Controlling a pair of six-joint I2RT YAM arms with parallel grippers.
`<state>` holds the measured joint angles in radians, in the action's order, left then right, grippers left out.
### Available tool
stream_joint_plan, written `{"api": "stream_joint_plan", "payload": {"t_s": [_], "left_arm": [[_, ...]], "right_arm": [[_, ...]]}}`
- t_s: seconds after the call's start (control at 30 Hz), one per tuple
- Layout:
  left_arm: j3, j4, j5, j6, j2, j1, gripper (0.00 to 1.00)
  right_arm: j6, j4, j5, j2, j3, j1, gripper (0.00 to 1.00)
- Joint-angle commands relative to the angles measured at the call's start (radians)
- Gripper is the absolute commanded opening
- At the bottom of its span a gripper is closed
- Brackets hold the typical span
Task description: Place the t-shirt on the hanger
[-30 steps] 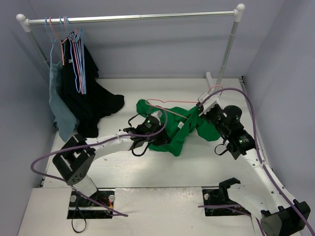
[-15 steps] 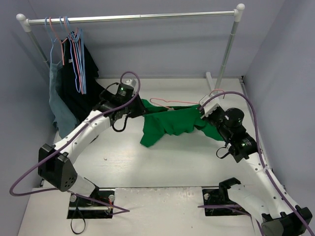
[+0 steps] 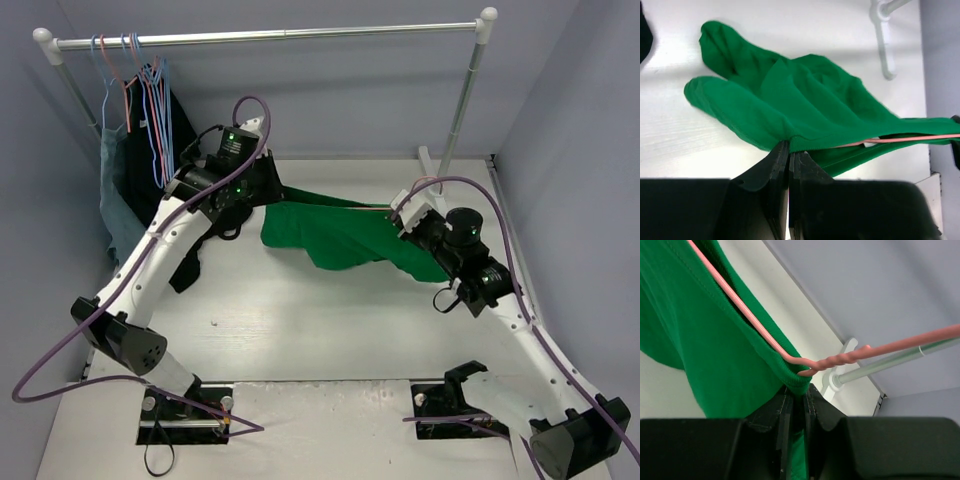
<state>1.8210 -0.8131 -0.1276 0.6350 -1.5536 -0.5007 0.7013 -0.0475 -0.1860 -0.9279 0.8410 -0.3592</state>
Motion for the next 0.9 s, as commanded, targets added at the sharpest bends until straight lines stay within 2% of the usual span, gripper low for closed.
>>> {"api": "stream_joint_plan", "payload": {"t_s": [0.0,0.3,0.5,0.67,0.87], "left_arm": [[0.047,-0.058,0.046,-0.026,-0.002,-0.025,0.0],[0.083,-0.064,0.152,-0.009,-0.028,-0.093,0.0],[0.086,-0.058,0.189,-0.018,-0.033,-0.102,0.0],[0.136,-0.113,0.2,-0.095,-0.063,-0.102,0.0],[0.193,-0.196,0.272,-0.208,-0.066,-0.087,0.0]], "right_arm": [[-0.005,-0.127,0.04,-0.034,0.082,-0.033,0.0],[-0.028,-0.21,0.115,-0.132,0.136,-0.196,0.0],[-0.059,-0.265,0.117,-0.146,0.109,-0.227,0.0],[-0.066,-0.31,0.074,-0.104,0.05,-0.227,0.0],[-0.052,-0.203,0.03,-0.054,0.027,-0.225,0.0]]}}
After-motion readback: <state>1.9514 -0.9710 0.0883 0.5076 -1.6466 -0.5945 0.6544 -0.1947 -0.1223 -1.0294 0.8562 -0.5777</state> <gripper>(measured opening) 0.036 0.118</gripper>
